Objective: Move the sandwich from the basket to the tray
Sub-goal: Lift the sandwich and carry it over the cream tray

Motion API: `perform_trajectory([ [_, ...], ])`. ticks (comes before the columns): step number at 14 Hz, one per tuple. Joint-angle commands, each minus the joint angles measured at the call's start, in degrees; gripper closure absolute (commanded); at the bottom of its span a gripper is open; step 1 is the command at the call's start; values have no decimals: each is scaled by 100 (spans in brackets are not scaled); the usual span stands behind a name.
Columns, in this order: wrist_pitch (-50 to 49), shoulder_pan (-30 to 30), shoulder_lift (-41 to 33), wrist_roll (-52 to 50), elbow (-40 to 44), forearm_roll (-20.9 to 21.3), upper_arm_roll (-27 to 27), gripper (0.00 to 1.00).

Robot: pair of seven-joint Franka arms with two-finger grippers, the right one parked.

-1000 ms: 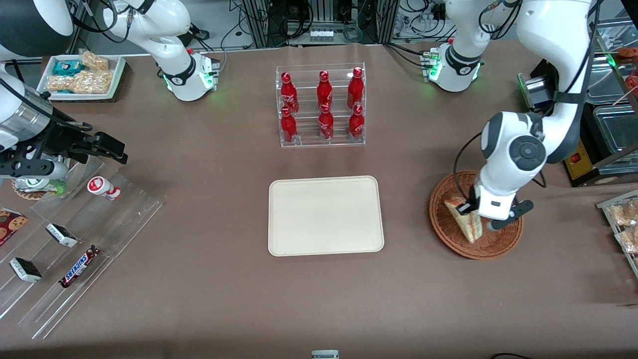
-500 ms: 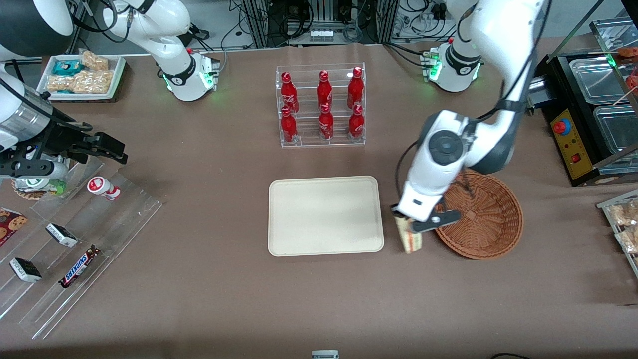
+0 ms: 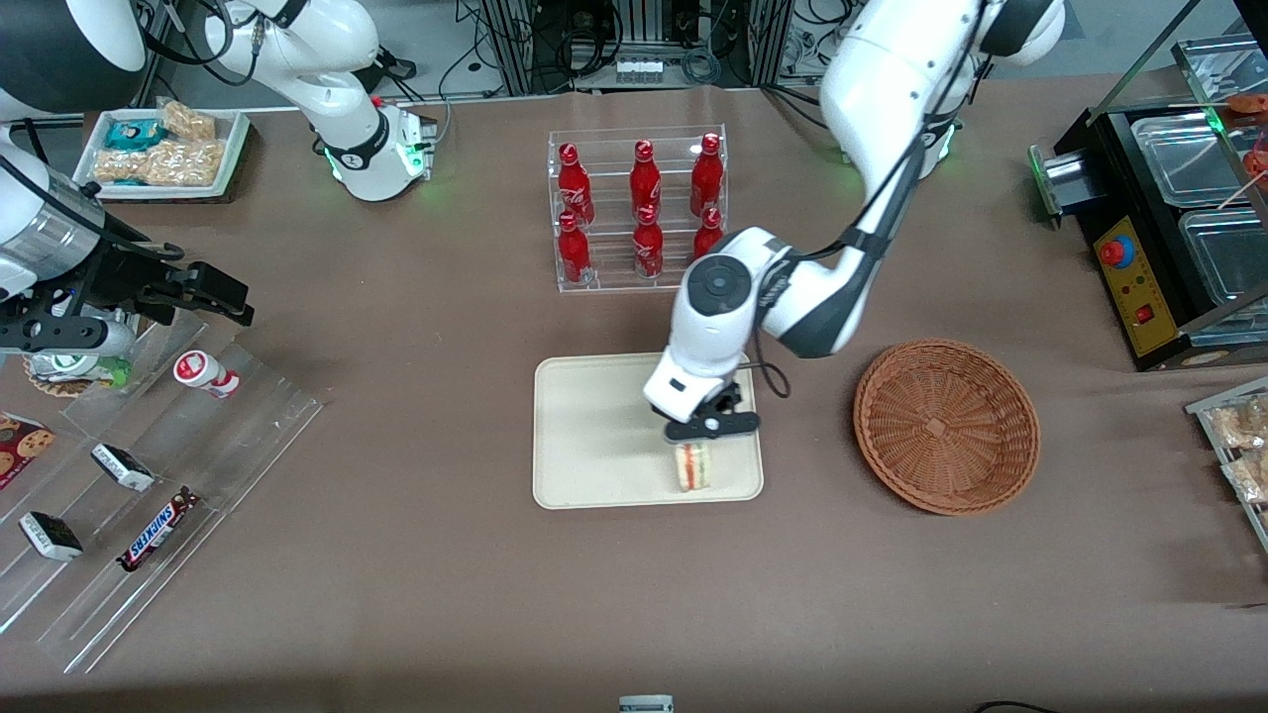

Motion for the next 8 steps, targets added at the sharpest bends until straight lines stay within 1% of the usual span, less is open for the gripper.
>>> perform_trajectory([
  [1,447,-248,322,-375,260,-7,91,89],
  [2,632,-292,349,-367,252,-7,83,89],
  [8,660,-407,411,-297,216,-7,-57,88],
])
